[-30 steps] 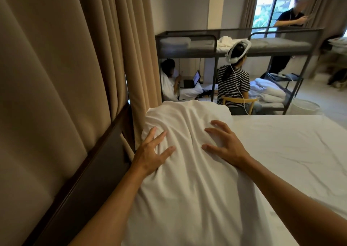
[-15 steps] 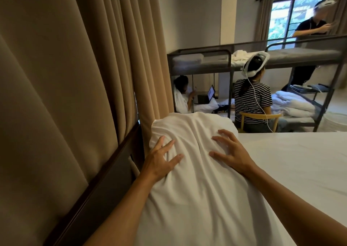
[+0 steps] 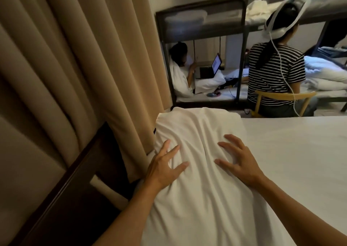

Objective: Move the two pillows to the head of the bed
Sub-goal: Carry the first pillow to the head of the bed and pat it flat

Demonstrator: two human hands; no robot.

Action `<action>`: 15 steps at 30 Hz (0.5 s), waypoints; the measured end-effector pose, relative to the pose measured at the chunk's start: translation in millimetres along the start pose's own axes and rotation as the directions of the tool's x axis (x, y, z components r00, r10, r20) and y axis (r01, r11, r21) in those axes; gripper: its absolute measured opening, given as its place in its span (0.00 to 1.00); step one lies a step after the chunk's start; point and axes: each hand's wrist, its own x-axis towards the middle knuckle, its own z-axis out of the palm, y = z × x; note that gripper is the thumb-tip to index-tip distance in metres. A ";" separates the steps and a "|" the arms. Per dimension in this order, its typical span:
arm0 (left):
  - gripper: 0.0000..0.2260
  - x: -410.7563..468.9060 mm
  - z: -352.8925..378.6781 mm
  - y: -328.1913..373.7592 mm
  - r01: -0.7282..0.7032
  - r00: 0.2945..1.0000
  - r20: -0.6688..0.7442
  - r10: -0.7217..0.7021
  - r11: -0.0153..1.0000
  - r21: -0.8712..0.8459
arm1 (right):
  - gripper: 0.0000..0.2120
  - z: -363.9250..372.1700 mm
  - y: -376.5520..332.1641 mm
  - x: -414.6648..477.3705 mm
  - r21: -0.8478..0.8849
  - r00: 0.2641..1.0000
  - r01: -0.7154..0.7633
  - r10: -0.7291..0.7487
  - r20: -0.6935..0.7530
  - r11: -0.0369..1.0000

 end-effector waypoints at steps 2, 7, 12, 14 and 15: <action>0.33 19.9 18.1 -12.3 0.005 1.000 0.017 -0.005 1.000 0.015 | 0.31 9.3 21.9 11.1 -0.013 1.000 -0.019 0.019 0.007 1.000; 0.32 58.6 59.7 -53.8 -0.004 0.999 0.046 0.007 0.999 -0.053 | 0.31 36.9 66.2 37.6 -0.040 0.998 -0.054 0.055 0.016 0.998; 0.33 82.6 89.9 -105.2 -0.026 0.999 0.018 0.028 0.996 -0.080 | 0.31 73.5 95.3 61.8 -0.066 0.999 -0.043 0.045 0.022 0.997; 0.35 92.8 95.9 -125.4 -0.027 1.000 0.008 0.028 0.997 -0.069 | 0.31 90.4 102.9 72.6 -0.071 0.999 -0.036 0.037 0.016 0.997; 0.35 98.3 97.4 -134.5 -0.028 1.000 -0.001 0.028 0.998 -0.064 | 0.30 99.2 107.0 78.6 -0.074 0.999 -0.030 0.032 0.013 0.997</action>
